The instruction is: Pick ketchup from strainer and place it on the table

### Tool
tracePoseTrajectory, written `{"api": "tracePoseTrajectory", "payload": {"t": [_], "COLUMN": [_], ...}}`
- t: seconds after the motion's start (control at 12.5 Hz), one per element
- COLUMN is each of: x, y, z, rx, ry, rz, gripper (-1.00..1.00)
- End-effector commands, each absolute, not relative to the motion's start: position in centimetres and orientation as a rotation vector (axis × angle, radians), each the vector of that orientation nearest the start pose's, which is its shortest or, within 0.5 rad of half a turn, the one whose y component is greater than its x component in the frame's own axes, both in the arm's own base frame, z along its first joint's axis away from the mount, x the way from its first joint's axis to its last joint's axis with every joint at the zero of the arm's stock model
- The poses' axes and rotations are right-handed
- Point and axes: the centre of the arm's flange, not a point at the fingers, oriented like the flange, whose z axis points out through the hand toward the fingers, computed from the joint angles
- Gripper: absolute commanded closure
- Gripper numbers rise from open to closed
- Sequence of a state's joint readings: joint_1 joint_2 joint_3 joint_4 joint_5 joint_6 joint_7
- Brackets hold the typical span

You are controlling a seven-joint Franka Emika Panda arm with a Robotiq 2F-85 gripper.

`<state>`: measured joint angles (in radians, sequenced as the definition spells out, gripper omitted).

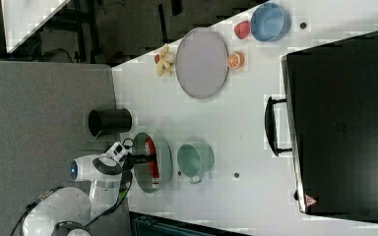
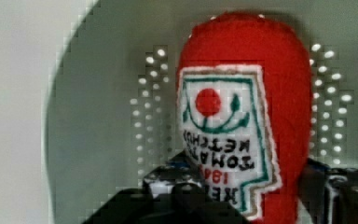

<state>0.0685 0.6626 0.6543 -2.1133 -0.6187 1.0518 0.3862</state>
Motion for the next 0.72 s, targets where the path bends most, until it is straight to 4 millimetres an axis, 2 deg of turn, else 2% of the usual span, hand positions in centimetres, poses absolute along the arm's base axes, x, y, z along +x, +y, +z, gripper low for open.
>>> {"api": "tracePoseTrajectory", "payload": {"t": [0.08, 0.4, 0.56, 0.72], "x": [41.5, 41.6, 42.1, 43.2], "y": [40.4, 40.6, 40.1, 38.7], "z": [19.9, 27.2, 30.8, 34.0], "rx": [-3.022, -2.999, -3.002, -3.032], "ry": [0.092, 0.276, 0.248, 0.185], "rz": [-0.039, 0.019, 0.069, 0.108], "gripper": [-0.13, -0.13, -0.13, -0.13]}}
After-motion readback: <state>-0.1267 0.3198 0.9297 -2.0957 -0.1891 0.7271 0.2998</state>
